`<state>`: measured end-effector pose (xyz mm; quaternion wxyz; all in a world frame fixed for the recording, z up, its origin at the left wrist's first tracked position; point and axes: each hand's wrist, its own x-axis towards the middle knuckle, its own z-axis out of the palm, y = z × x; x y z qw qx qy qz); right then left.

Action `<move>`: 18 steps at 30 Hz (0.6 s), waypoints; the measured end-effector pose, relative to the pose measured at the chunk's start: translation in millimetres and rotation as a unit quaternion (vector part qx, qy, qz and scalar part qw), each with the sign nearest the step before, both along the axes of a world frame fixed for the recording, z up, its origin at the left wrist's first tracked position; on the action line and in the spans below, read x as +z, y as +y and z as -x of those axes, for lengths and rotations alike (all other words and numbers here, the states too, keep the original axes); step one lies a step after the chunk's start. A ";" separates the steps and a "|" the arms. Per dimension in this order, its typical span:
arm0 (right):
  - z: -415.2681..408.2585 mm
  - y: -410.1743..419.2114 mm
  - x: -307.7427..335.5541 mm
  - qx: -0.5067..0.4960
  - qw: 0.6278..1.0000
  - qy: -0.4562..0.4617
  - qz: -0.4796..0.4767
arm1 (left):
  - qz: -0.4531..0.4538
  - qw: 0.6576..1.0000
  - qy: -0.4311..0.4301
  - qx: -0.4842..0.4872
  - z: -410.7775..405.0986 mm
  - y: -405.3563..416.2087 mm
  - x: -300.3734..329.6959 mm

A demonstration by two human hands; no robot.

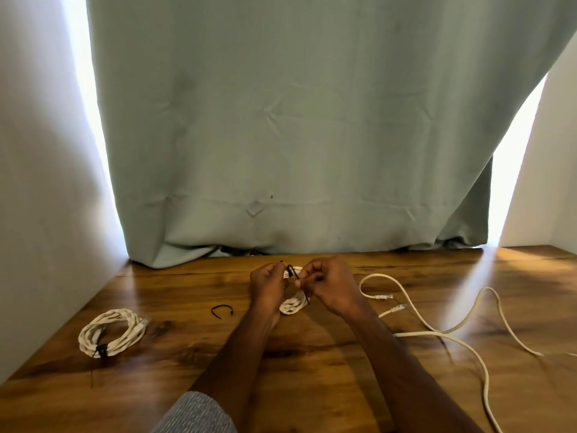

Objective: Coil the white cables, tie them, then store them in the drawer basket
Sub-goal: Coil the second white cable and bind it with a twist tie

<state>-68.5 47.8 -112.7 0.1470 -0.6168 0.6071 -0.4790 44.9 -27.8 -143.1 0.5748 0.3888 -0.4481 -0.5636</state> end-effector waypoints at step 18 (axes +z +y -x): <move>-29.6 -5.5 -26.1 -0.104 0.984 0.026 0.142 | 0.045 0.999 -0.001 0.008 4.5 -0.9 1.0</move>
